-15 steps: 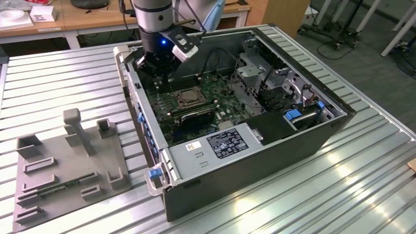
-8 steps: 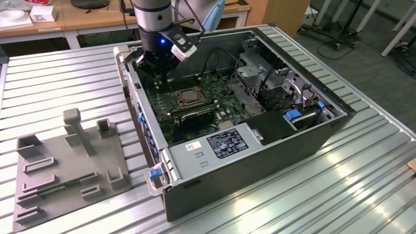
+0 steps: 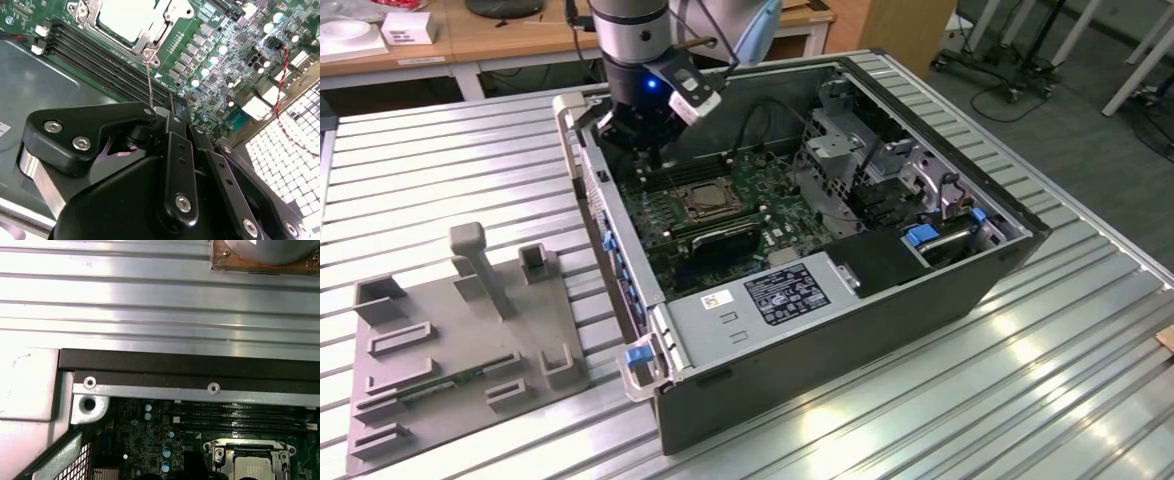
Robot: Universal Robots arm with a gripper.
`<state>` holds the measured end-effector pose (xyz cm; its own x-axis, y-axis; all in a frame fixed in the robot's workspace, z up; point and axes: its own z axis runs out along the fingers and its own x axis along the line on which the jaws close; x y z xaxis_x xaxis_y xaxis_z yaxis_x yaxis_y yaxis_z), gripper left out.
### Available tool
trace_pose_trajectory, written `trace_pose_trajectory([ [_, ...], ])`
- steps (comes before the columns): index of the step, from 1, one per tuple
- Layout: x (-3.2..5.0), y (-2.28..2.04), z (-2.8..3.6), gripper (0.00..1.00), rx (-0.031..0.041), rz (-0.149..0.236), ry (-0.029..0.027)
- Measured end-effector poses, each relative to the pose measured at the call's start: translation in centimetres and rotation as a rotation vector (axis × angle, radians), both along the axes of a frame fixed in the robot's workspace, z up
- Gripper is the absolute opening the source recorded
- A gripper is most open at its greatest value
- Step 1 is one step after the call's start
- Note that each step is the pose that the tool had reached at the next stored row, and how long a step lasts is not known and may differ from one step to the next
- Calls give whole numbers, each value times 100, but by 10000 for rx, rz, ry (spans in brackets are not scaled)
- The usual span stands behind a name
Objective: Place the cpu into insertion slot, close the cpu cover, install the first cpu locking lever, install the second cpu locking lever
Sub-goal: 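Install the first cpu locking lever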
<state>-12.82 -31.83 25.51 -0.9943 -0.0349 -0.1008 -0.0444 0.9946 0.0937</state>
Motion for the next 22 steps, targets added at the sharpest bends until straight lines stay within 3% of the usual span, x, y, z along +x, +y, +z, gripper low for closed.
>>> trace_pose_trajectory([
  [6,0,57,-9,11,116,-8,-1],
  [10,3,65,-18,11,192,-32,0],
  [14,44,66,-22,11,200,-77,-1],
  [22,210,65,-24,11,199,-154,-2],
])
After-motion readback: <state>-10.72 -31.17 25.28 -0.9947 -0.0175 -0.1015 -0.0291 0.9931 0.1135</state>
